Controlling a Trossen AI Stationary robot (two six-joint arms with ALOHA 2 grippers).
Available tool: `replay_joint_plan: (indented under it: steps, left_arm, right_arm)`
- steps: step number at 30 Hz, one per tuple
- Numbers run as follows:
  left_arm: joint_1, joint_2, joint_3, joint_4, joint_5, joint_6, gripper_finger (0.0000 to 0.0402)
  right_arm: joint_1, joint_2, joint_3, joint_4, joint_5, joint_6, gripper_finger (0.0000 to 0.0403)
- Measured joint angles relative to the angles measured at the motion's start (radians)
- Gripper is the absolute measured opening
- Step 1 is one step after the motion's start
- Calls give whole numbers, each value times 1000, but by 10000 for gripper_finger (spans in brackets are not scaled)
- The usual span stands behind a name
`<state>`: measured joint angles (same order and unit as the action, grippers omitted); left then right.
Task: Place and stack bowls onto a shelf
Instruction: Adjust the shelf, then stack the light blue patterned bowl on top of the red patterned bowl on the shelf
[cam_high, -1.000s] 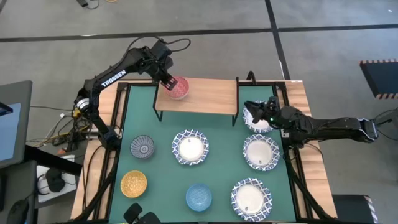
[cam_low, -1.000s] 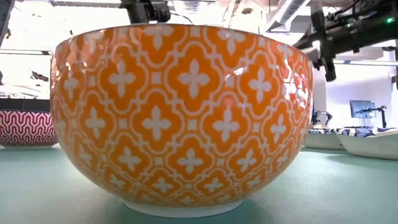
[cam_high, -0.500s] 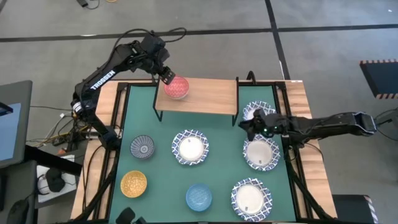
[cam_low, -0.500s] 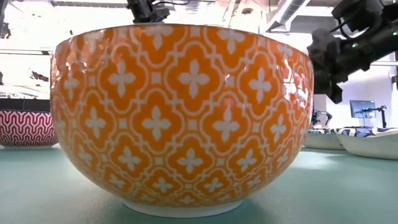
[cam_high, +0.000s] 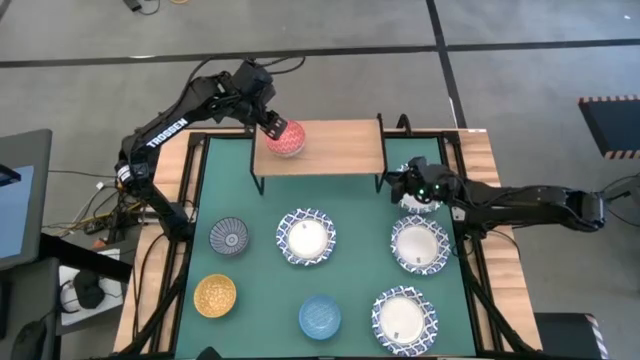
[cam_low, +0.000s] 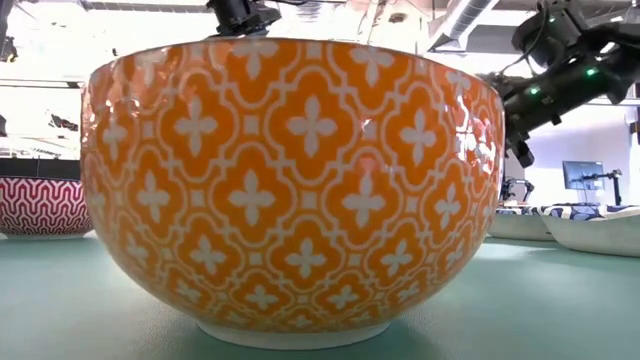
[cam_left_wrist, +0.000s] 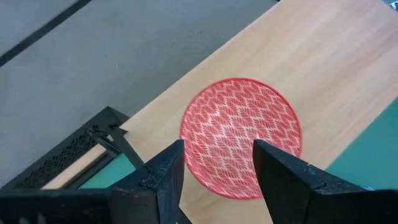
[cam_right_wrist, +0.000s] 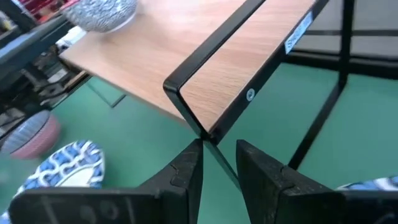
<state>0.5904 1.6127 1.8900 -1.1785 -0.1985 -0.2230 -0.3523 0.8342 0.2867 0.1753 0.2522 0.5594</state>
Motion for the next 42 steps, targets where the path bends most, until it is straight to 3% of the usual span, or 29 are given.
replay_joint_plan:
  steps: [6,9,12,17,23,30,36,42]
  left_arm:
    - [-93,-3,0,-32,-24,-88,174]
    - [-169,-11,0,-83,-79,-129,174]
    - [-260,-12,0,-153,-142,-139,174]
    - [-412,-13,-79,-191,-199,-51,170]
    - [-560,-29,-290,-132,-152,-83,157]
    - [-774,-196,-628,95,-75,-271,143]
    - [-910,-336,-792,429,-76,-429,142]
    - [-1007,-357,-896,738,-75,-371,142]
  right_arm:
    - [-49,-5,0,5,-129,-2,120]
    - [-3,-2,0,1,-219,34,121]
    - [88,-2,0,-2,-241,62,126]
    - [290,12,0,-8,-178,162,134]
    - [566,118,79,-61,76,352,135]
    - [745,424,341,-209,191,512,135]
    - [825,691,586,-301,171,571,144]
    - [861,881,794,-309,73,524,193]
